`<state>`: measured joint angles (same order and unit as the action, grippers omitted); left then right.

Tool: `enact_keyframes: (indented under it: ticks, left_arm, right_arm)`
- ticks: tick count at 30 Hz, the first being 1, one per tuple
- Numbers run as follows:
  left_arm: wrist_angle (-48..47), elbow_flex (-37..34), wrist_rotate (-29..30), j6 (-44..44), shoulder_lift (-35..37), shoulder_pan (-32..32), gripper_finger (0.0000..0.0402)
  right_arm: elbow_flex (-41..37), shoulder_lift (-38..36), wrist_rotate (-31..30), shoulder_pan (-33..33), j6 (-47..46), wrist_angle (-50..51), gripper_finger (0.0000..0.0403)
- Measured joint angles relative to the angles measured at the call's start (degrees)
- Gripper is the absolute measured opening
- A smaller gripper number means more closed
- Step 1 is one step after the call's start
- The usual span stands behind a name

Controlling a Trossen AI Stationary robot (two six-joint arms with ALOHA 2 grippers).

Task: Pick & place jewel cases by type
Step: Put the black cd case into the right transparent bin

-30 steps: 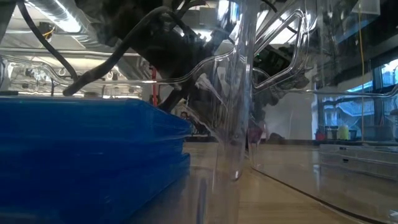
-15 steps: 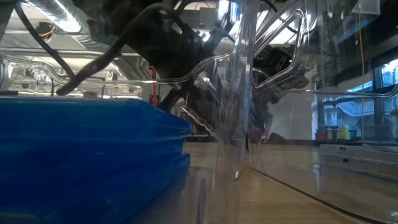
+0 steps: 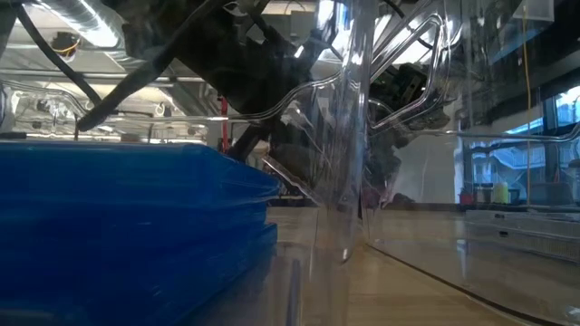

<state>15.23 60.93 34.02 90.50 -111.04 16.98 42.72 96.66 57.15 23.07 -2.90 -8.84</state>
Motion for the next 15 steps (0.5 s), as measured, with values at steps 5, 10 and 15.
enact_keyframes:
  ticks: [5, 10, 15]
  left_arm:
    - [-0.1, 0.0, 1.0, 0.3, 0.0, 0.0, 0.0022]
    - [-0.5, 0.0, 1.0, -0.6, 0.0, 0.6, 0.0041]
    - [-1.0, 0.0, 1.4, -3.0, 0.0, 1.3, 0.0073]
  right_arm:
    - [0.1, 0.0, 1.0, 0.0, -0.1, -0.1, 0.0070]
    - [0.1, 0.0, 2.9, 0.0, 0.1, 0.1, 0.0060]
    - [0.1, 0.0, 4.1, -0.1, -0.7, 0.0, 0.0052]
